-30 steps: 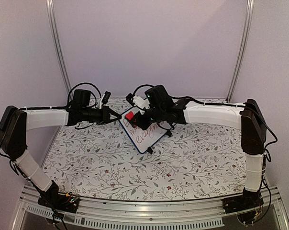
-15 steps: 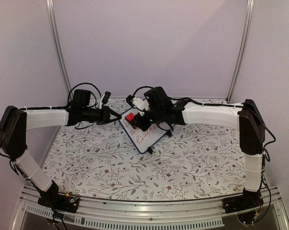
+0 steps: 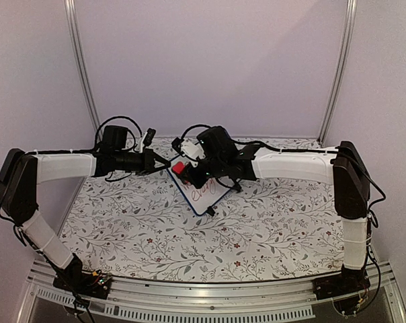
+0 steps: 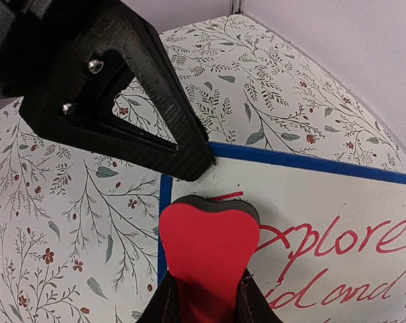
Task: Erase the whiteboard
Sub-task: Erase the whiteboard at the center of the board.
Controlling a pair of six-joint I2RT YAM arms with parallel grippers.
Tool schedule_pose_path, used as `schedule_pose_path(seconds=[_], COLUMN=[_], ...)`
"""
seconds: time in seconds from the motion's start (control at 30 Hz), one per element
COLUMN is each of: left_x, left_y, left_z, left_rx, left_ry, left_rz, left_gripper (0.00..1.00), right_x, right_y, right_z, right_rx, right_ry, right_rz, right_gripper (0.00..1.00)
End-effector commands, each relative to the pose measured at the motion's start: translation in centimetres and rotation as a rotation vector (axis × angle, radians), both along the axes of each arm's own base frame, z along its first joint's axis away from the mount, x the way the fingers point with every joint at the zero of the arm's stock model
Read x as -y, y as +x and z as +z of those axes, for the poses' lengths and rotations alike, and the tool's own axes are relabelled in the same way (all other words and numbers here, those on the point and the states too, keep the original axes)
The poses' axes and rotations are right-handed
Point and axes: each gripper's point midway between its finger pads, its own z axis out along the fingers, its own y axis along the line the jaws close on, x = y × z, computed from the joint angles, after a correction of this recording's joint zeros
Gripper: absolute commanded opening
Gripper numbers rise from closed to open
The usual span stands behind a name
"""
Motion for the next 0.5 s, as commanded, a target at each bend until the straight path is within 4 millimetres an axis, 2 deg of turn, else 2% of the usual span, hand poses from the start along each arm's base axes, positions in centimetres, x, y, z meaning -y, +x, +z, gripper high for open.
schedule_pose_path(seconds=[0.0,0.47], left_x=[0.4,0.5], left_y=[-0.3,-0.4], left_z=[0.4,0.5], left_rx=[0.014,0.015], left_ry=[-0.012,-0.014], left_rz=[-0.015,-0.021], left_gripper=[0.0,0.0], right_x=[-0.4,0.1], right_y=[0.3,0.8], right_z=[-0.4,-1.9], right_rx=[0.028,0.014], right_ry=[-0.009,-0.058], right_rz=[-0.008,-0.049], right_gripper=[0.19,0.17])
